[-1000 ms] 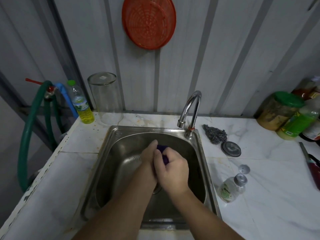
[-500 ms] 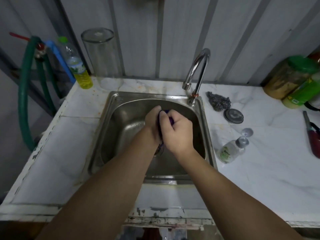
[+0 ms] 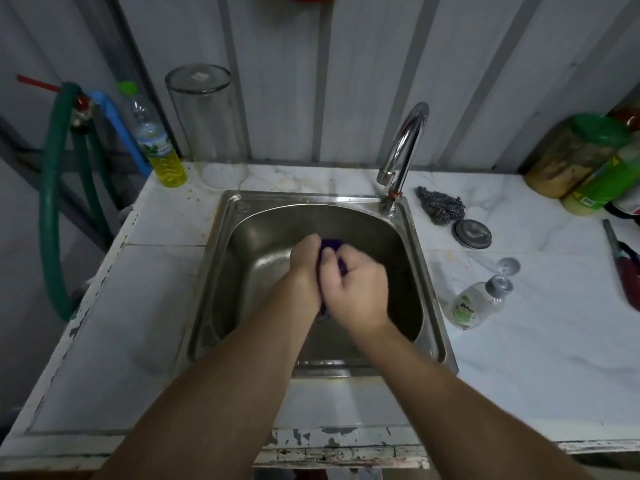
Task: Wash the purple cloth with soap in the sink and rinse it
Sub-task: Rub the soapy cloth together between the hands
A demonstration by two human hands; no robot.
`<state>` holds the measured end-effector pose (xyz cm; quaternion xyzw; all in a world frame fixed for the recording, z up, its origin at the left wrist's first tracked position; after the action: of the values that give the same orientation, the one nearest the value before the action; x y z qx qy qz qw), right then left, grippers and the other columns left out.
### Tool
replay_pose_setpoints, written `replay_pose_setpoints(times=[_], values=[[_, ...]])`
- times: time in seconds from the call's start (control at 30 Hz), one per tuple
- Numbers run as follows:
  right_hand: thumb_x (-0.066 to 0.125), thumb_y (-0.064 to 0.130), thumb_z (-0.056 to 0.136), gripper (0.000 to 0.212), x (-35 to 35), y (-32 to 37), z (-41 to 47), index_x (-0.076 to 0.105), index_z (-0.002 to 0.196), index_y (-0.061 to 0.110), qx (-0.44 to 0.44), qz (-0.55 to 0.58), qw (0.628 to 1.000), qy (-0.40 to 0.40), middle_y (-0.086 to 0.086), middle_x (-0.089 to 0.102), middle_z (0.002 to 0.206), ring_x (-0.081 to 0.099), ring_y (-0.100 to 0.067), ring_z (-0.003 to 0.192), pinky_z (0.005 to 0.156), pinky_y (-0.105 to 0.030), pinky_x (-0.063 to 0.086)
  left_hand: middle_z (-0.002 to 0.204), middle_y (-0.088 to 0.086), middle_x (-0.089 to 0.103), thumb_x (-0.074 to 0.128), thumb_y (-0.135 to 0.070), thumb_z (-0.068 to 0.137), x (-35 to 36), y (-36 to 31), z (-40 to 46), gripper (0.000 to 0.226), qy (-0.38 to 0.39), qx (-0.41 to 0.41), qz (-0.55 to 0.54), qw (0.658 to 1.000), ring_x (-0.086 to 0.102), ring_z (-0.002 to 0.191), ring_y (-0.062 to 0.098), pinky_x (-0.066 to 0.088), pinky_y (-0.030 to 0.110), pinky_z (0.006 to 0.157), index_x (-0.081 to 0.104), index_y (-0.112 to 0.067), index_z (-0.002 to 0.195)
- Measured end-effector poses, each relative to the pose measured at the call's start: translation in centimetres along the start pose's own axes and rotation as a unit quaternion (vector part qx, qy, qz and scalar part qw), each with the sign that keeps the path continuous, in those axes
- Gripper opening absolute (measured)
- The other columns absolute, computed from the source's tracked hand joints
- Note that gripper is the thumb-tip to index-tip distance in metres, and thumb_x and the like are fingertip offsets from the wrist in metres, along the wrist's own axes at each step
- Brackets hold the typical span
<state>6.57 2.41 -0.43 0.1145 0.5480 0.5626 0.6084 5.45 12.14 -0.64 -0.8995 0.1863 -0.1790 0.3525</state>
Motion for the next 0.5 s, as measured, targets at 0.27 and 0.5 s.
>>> replay_pose_setpoints(times=[0.27,0.5], values=[[0.053,0.038,0.1,0.044,0.1,-2.6,3.4,0.053,0.059,0.022,0.192,0.02,0.981,0.027,-0.001,0.06,0.059,0.063,-0.026,0.063,0.06,-0.035,0.052,0.072,0.01,0.072,0.059,-0.03,0.088,0.8,1.0,-0.8,0.024,-0.005,-0.023,-0.006,1.0,0.068,0.065,0.03,0.055,0.035,0.059,0.074,-0.013,0.08],[0.048,0.038,0.096,0.045,0.7,-0.4,0.0,0.059,0.066,0.007,0.059,0.065,0.996,0.029,-0.009,0.061,0.059,0.06,-0.029,0.058,0.056,-0.046,0.05,0.064,0.01,0.043,0.039,-0.02,0.099,0.1,-0.3,0.3,0.038,0.001,-0.036,-0.034,0.999,0.047,0.051,0.024,0.041,0.02,0.045,0.04,-0.011,0.062]])
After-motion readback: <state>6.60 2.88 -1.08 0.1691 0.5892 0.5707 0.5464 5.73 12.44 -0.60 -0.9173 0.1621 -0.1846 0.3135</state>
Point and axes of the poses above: each hand's wrist, its own z-axis towards the middle knuckle, its own x-axis out of the palm, y = z × x, the point moved 1 cm from there along z, towards the middle knuckle
